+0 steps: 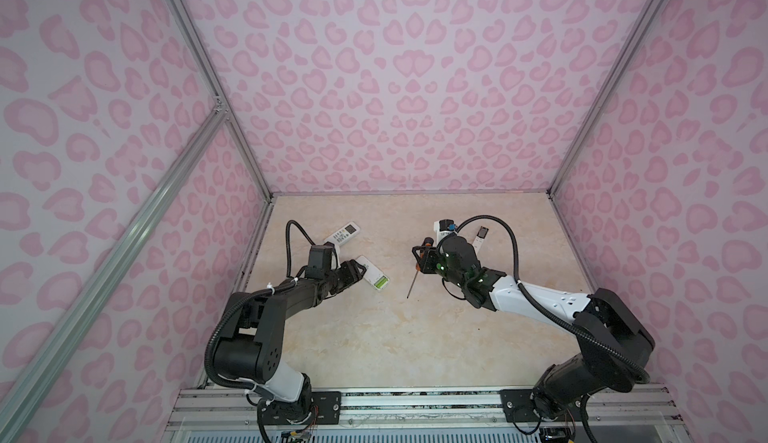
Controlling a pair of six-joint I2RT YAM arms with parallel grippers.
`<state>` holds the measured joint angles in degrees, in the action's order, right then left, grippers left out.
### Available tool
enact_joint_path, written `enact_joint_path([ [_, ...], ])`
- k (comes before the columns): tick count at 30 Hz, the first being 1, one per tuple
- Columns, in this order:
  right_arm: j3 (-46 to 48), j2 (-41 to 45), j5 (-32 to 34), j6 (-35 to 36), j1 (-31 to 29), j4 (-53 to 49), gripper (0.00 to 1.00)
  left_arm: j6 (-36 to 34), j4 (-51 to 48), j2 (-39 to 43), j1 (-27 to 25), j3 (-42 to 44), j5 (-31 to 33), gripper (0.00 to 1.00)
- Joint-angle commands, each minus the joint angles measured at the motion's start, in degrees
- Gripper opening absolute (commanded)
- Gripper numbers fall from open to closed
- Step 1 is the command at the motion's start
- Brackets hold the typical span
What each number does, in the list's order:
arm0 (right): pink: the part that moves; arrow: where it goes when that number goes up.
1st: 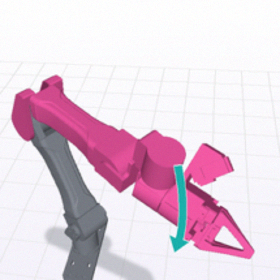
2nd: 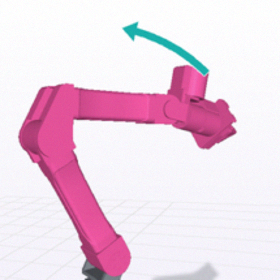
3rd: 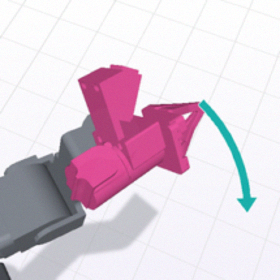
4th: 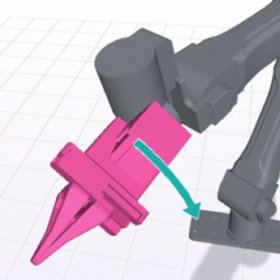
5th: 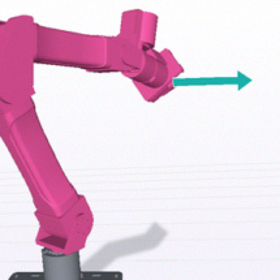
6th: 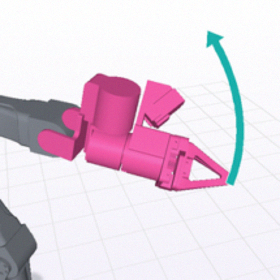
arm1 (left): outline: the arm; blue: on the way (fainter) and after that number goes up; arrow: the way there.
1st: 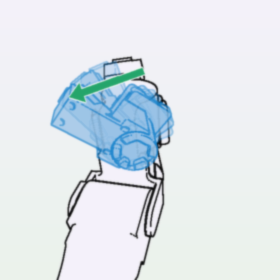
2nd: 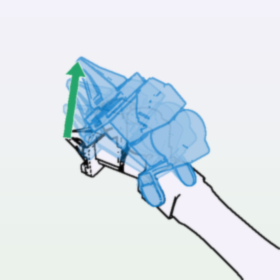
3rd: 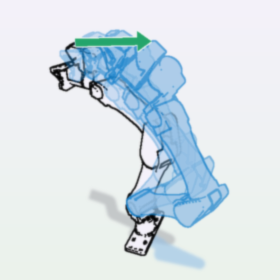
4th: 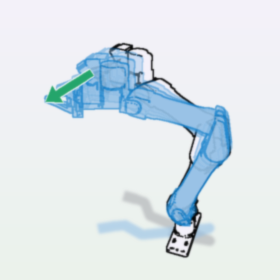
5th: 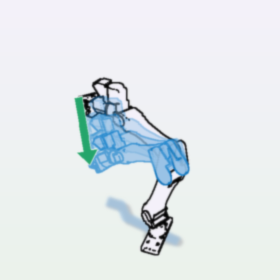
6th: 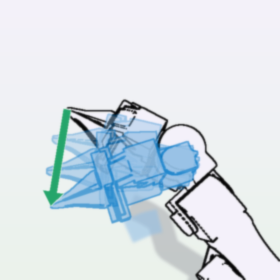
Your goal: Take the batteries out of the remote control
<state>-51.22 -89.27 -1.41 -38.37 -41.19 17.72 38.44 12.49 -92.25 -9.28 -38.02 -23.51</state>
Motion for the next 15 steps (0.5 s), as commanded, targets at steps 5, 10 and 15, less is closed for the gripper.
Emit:
enact_joint_path([
  [5,2.0,1.8,1.9,1.4,0.2,2.0,0.0,7.5,13.0,-9.5,-2.4,-2.2,-6.6,0.6],
  [10,3.5,1.2,1.8,0.5,0.8,3.8,0.0,8.9,15.1,-11.8,-6.3,-3.8,-8.0,0.6],
  [15,1.8,-0.2,0.7,0.8,0.9,2.3,0.0,8.6,15.3,-11.9,-8.8,-5.1,-8.2,0.6],
])
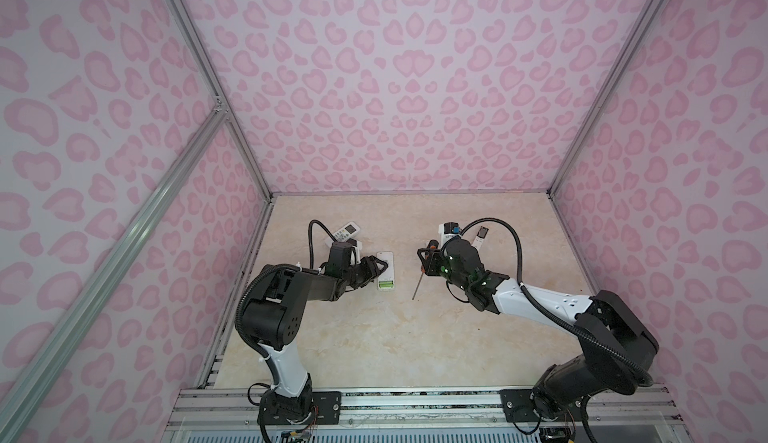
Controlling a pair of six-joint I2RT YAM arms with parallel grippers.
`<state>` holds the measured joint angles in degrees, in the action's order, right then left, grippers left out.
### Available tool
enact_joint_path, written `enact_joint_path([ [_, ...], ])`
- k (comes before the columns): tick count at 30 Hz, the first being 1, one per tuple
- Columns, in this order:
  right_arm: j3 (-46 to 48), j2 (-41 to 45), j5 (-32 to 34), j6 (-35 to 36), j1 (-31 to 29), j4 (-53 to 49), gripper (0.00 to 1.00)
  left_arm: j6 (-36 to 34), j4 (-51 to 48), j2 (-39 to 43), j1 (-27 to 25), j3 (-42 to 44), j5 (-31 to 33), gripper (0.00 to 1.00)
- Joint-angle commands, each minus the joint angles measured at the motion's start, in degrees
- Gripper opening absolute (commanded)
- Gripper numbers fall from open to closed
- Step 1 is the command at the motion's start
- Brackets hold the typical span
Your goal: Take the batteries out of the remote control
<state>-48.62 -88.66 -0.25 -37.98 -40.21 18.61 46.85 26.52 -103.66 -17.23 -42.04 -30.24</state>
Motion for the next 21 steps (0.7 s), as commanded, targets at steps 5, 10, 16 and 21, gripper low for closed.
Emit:
enact_joint_path([
  [5,-2.6,-2.9,-0.8,0.4,0.1,0.8,0.0,0.5,1.0,-2.3,-1.8,-2.9,-4.3,0.59],
  [10,-4.3,-4.3,0.0,0.2,-0.4,0.4,0.0,1.9,1.7,-2.2,-2.6,-2.4,-5.0,0.58],
  [16,-4.4,-3.9,2.9,0.6,-1.5,-0.3,0.0,3.1,1.6,-1.4,-4.3,-1.0,-6.5,0.57],
  [21,-4.4,-3.6,5.2,2.0,-1.8,-1.2,0.0,2.0,0.1,1.5,-4.6,1.2,-4.6,0.57],
])
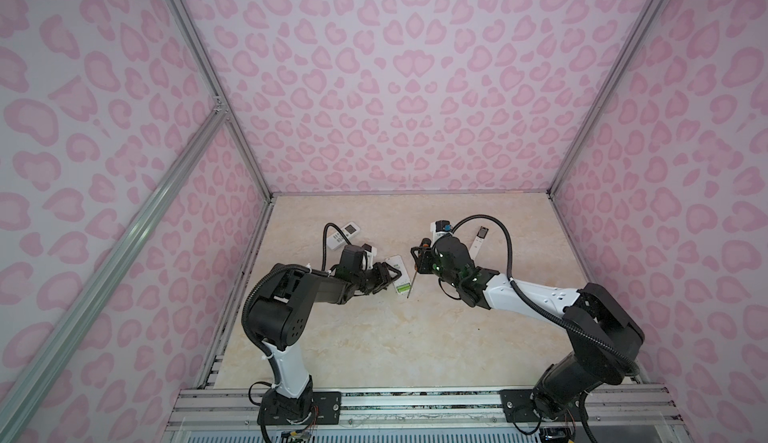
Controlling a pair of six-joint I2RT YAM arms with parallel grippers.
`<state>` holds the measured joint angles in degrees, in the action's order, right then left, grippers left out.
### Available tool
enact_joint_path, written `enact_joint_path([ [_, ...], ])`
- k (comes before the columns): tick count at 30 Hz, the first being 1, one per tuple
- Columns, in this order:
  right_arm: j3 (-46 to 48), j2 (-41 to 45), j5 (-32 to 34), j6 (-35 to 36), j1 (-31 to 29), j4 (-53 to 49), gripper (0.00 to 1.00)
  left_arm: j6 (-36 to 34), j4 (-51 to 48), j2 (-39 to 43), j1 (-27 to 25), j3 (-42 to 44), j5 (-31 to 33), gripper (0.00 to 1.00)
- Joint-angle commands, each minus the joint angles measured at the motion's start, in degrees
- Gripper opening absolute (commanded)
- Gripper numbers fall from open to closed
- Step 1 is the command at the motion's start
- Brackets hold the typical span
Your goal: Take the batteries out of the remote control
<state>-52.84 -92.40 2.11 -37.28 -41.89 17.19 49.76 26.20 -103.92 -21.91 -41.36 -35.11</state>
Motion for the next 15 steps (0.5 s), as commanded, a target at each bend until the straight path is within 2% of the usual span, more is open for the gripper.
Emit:
enact_joint_path([
  [1,-0.3,0.3,3.3,1.7,-0.1,0.1,0.0,-1.2,0.1,2.5,0.0,0.7,0.6,0.57],
  [8,-2.3,0.7,6.4,7.0,-0.9,-1.5,0.0,-0.7,-0.5,5.0,0.5,1.4,0.9,0.57],
  [15,-4.0,-1.9,6.7,11.8,-1.4,0.4,0.0,3.3,-0.1,5.2,0.5,1.5,1.0,0.54],
])
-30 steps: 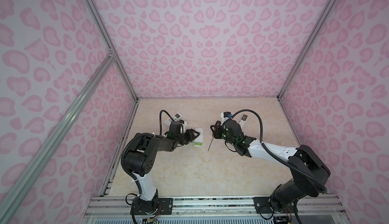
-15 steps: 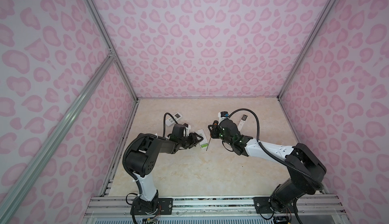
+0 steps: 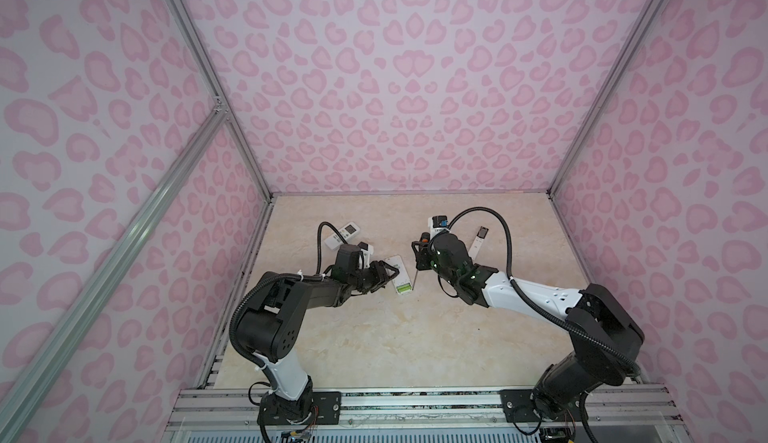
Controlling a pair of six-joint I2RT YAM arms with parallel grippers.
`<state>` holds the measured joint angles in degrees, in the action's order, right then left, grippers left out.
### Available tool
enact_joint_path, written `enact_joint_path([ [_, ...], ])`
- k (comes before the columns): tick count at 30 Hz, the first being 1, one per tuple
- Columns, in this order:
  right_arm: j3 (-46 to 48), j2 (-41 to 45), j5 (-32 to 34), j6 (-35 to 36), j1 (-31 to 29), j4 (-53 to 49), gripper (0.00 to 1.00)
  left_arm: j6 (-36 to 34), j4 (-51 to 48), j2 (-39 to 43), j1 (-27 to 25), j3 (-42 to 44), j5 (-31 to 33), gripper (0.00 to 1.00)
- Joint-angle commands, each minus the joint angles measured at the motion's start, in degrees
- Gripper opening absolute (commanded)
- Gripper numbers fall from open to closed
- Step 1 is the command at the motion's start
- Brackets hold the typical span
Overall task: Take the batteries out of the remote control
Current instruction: 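Insert the screwdriver tip beside the green batteries with the right gripper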
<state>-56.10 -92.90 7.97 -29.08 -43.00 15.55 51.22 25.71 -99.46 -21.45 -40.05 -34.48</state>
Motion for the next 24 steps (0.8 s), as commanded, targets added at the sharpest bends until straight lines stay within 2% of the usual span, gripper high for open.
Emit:
enact_joint_path([
  [1,-1.0,-2.1,0.1,4.5,-0.3,2.8,0.0,2.2,0.3,0.7,0.0,0.3,0.7,0.54],
  [8,-2.1,-4.9,-1.0,7.1,-0.4,7.2,0.0,3.2,1.3,-1.5,-0.1,0.8,0.8,0.53],
  [24,-3.1,-8.2,0.4,8.8,-1.3,7.8,0.0,3.4,2.1,-3.3,-0.8,2.3,1.9,0.49],
])
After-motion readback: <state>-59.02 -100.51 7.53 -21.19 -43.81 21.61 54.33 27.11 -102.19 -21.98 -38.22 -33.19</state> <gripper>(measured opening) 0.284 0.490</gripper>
